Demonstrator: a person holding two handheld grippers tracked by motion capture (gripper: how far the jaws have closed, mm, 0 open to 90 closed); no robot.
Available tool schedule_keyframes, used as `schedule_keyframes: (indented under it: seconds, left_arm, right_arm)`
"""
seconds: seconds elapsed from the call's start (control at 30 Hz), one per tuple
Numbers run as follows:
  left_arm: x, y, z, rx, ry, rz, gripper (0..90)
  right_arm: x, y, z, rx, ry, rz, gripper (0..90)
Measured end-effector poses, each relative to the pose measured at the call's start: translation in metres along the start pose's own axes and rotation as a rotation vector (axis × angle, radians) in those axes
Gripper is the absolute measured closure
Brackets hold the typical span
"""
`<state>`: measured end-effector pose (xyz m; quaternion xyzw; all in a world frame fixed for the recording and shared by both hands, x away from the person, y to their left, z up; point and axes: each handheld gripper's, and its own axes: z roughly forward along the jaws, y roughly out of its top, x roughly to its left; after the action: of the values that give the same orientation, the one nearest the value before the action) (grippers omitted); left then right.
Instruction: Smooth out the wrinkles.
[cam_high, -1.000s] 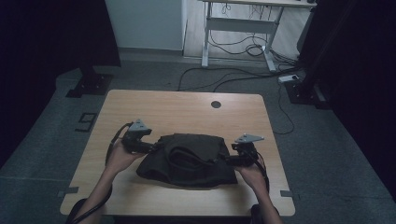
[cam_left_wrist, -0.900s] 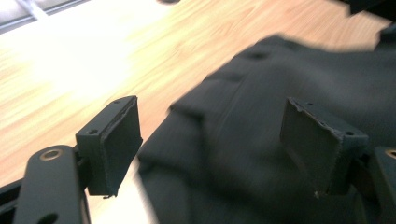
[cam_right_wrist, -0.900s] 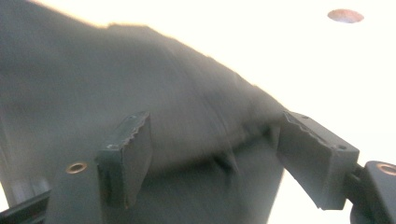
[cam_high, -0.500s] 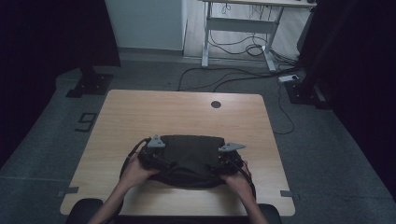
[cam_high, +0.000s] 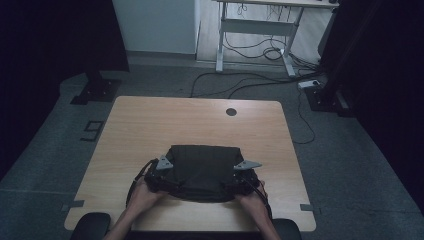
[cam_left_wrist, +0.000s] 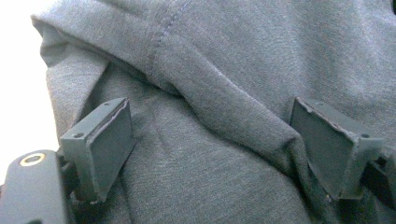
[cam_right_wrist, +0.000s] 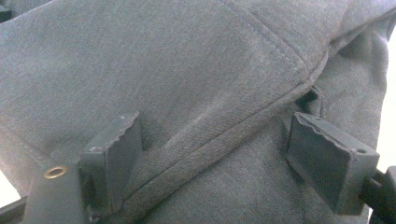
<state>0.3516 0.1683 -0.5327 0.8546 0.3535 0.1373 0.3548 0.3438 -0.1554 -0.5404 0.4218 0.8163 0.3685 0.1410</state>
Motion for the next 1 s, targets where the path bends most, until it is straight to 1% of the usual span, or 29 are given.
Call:
schedule_keyframes:
  seconds: [0.03,0.2,0.33,0.43,0.63,0.67,0.7,0.73,0.93,1.0]
  left_arm:
    - [0.002,0.0,0.001,-0.002,0.002,-0.002,14.4]
    - [0.014,0.002,0.005,-0.007,0.009,-0.027,14.0]
    - [0.026,0.008,0.009,-0.004,0.037,-0.034,14.0]
    - [0.036,0.012,0.013,-0.005,0.05,-0.046,14.0]
    - [0.052,0.022,0.022,-0.003,0.072,-0.067,14.0]
    - [0.058,0.026,0.025,-0.002,0.079,-0.074,14.0]
    - [0.058,0.026,0.025,-0.002,0.079,-0.074,14.0]
    - [0.06,0.028,0.027,-0.002,0.084,-0.077,14.0]
    - [0.076,0.041,0.04,0.002,0.102,-0.085,14.0]
    - [0.08,0.044,0.044,-0.002,0.109,-0.098,14.0]
  right_arm:
    - [-0.001,0.0,0.001,-0.004,0.001,0.01,18.5]
    - [-0.004,0.007,0.01,-0.01,0.0,0.022,18.5]
    - [-0.008,0.016,0.02,-0.015,-0.005,0.027,18.6]
    - [-0.012,0.024,0.028,-0.017,-0.012,0.031,18.7]
    - [-0.024,0.041,0.045,-0.022,-0.024,0.041,19.2]
    - [-0.026,0.044,0.047,-0.022,-0.024,0.044,19.2]
    - [-0.026,0.044,0.047,-0.022,-0.024,0.044,19.2]
    - [-0.03,0.049,0.053,-0.024,-0.029,0.046,19.4]
    - [-0.043,0.065,0.067,-0.034,-0.05,0.047,20.3]
    - [-0.047,0.069,0.071,-0.039,-0.057,0.054,20.7]
